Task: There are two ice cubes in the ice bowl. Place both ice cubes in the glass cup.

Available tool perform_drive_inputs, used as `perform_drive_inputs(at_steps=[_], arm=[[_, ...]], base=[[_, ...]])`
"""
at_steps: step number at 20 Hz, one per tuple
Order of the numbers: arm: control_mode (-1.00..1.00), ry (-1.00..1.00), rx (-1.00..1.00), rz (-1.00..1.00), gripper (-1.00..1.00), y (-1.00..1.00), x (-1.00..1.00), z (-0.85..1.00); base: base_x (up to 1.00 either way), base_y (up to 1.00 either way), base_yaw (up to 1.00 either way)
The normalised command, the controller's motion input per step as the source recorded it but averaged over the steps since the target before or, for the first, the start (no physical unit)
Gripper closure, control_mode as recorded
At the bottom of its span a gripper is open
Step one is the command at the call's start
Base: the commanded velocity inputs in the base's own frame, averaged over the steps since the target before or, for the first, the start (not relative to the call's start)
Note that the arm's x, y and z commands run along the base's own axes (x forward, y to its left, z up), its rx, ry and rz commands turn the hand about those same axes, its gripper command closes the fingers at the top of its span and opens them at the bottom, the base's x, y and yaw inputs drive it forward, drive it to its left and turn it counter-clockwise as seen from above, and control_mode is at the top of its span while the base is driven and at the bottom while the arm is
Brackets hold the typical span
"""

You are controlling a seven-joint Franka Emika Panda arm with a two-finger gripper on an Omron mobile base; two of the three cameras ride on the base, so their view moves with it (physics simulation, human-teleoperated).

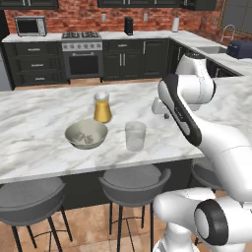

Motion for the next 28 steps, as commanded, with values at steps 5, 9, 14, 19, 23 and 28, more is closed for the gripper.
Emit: perform_drive_inputs(at_steps=[5,9,14,19,23,28], arm=[[-1.0,-0.05,0.01,0.0,-1.0,0.0,-0.38,-0.01],[-1.0,-0.08,0.03,0.0,-1.0,0.14,-0.54,-0.01],[-1.0,-0.1,0.0,0.0,-1.0,0.57,-0.27,0.0],[-1.0,-0.01,0.0,-0.01,-1.0,0.68,-0.02,0.0],[-1.0,0.09,0.0,0.0,-1.0,0.6,0.0,0.0],[-1.0,0.02,0.0,0.0,-1.0,0.12,0.0,0.0]], base=[[0.0,0.0,0.0],[0.0,0.0,0.0],[0.0,0.0,0.0],[0.0,0.0,0.0],[0.0,0.0,0.0],[0.0,0.0,0.0]])
